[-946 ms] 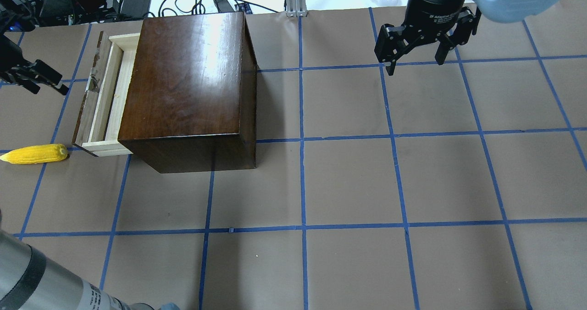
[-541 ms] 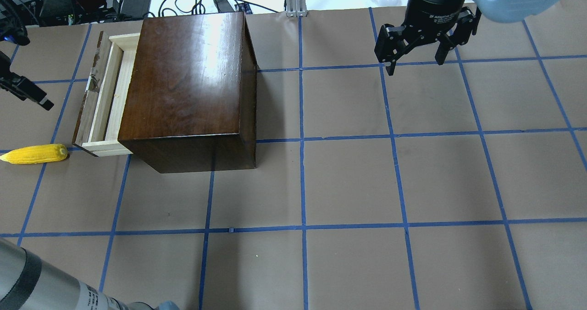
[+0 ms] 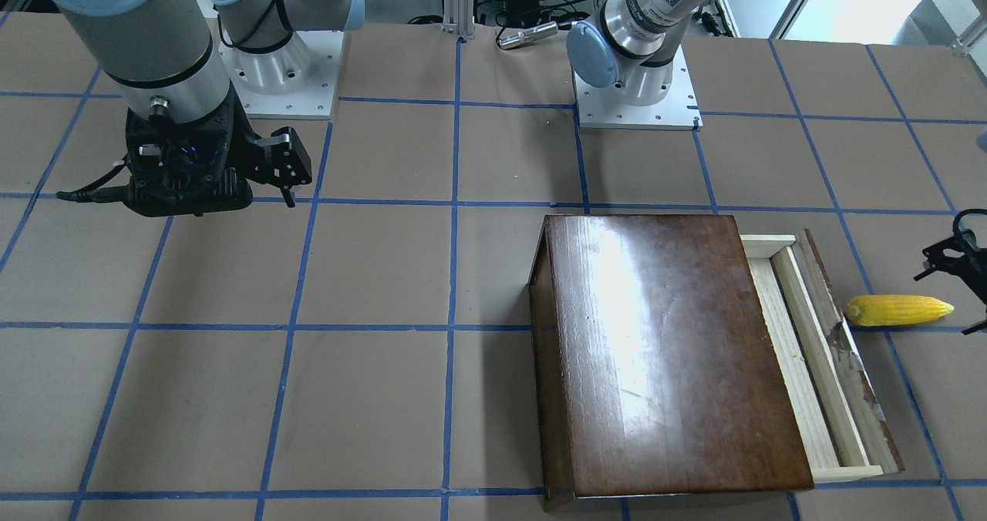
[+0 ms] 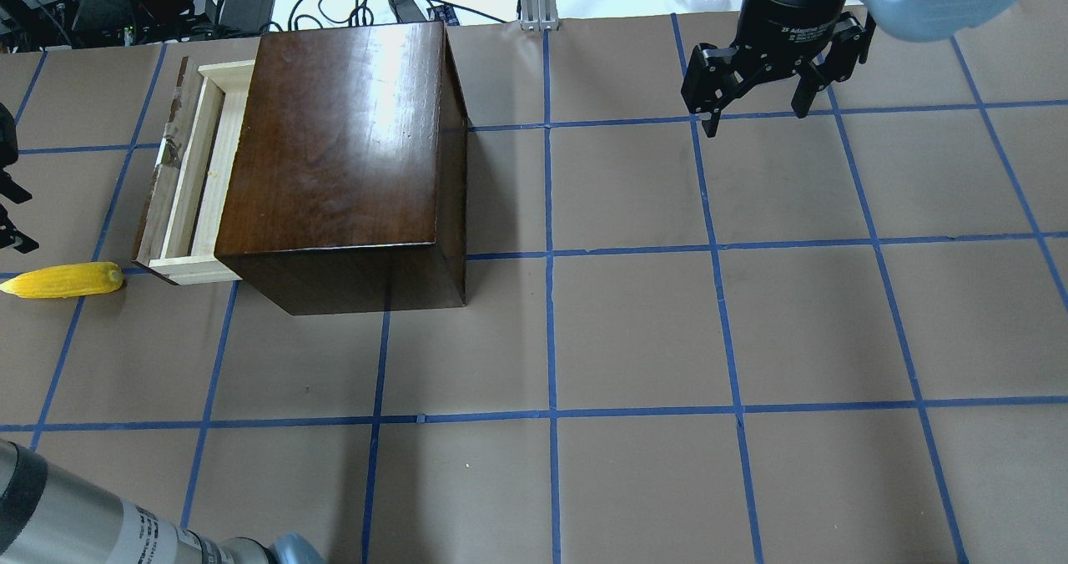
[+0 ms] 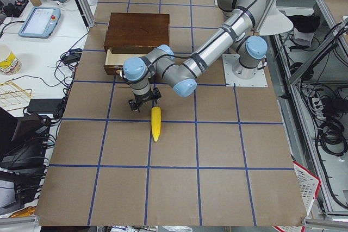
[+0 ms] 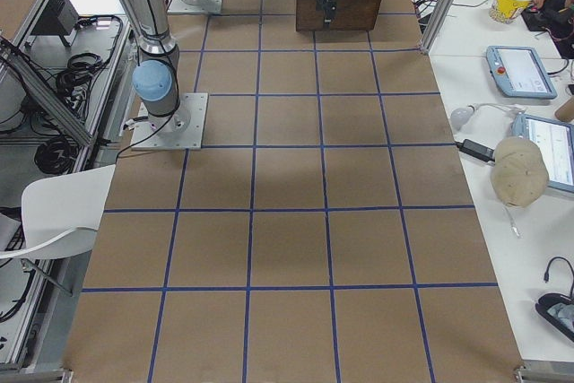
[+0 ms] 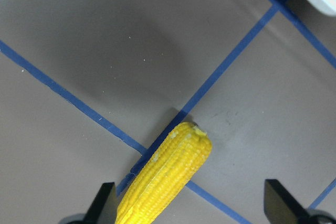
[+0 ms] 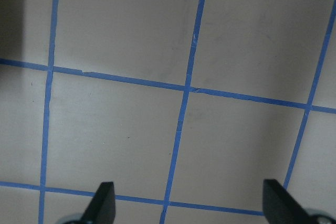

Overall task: Open drawer and put corn inside
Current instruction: 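Lower the left gripper and grasp the yellow corn cob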

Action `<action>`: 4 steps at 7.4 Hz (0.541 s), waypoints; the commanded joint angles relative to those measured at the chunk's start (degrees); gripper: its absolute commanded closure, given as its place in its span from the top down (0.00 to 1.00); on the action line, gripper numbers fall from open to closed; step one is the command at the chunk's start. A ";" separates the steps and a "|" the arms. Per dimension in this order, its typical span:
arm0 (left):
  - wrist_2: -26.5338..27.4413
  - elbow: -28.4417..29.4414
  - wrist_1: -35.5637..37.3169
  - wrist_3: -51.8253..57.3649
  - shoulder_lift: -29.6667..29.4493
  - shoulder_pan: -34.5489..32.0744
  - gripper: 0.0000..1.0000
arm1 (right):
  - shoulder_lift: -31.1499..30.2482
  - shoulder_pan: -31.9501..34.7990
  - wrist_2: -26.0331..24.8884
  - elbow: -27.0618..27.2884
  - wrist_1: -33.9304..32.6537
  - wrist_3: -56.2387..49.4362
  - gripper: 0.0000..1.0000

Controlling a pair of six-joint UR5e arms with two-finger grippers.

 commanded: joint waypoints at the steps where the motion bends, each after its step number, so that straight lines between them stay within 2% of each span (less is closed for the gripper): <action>1: 2.04 -8.58 11.48 11.82 0.01 0.39 1.00 | 0.00 0.00 0.00 0.00 0.00 0.00 1.00; 4: 2.06 -10.20 11.60 18.96 -0.43 0.74 1.00 | 0.00 0.00 0.00 0.00 0.00 -0.08 1.00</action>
